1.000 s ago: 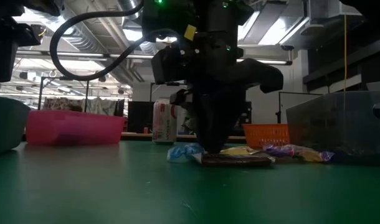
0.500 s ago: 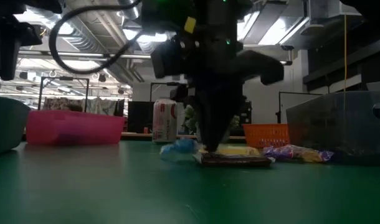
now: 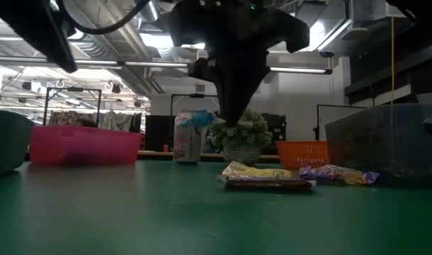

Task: Sort candy
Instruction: Put the blue candy into the orange bin

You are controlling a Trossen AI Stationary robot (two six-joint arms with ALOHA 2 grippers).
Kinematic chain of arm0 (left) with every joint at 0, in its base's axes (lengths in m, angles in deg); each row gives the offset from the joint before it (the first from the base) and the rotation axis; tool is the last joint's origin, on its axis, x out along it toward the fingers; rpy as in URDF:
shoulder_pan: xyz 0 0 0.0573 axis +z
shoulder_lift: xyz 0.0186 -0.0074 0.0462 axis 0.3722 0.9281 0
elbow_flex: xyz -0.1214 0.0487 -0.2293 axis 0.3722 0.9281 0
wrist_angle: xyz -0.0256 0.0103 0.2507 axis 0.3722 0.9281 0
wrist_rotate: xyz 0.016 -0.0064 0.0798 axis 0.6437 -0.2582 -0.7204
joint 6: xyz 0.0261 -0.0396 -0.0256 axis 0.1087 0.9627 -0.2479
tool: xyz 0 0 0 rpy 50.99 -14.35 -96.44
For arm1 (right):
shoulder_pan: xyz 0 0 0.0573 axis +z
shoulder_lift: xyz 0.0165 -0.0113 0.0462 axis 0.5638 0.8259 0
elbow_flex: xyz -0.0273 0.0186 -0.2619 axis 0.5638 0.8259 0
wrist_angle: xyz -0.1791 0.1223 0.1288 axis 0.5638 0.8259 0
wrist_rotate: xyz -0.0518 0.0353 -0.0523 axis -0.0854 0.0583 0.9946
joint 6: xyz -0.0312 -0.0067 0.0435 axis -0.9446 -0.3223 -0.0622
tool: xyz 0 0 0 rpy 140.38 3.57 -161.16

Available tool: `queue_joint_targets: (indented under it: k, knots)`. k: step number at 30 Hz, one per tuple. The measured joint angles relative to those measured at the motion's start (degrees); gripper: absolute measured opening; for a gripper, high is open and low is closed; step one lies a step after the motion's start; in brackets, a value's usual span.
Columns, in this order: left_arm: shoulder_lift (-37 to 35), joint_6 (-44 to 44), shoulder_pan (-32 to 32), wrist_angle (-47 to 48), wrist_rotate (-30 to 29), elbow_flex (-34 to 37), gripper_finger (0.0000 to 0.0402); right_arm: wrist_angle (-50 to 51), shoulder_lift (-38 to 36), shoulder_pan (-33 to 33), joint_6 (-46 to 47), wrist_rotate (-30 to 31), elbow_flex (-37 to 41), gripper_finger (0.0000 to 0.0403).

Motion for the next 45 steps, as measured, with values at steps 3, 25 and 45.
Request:
queue_joint_targets:
  k: [3,25,45]
  knots:
    - [0.0,-0.9,0.0,-1.3,-2.2,0.0,0.0134,2.8,0.0,-0.4,-0.5,0.0,-0.7,0.0004]
    - [0.0,-15.3,5.7,-18.4,-18.6,0.0,0.0133,13.2,-21.7,-13.9,3.5,2.8,17.5,0.0002]
    - [0.0,-25.6,13.7,-29.9,-13.3,0.0,0.0134,-3.8,-39.3,-34.5,4.9,7.7,46.9,0.0003]
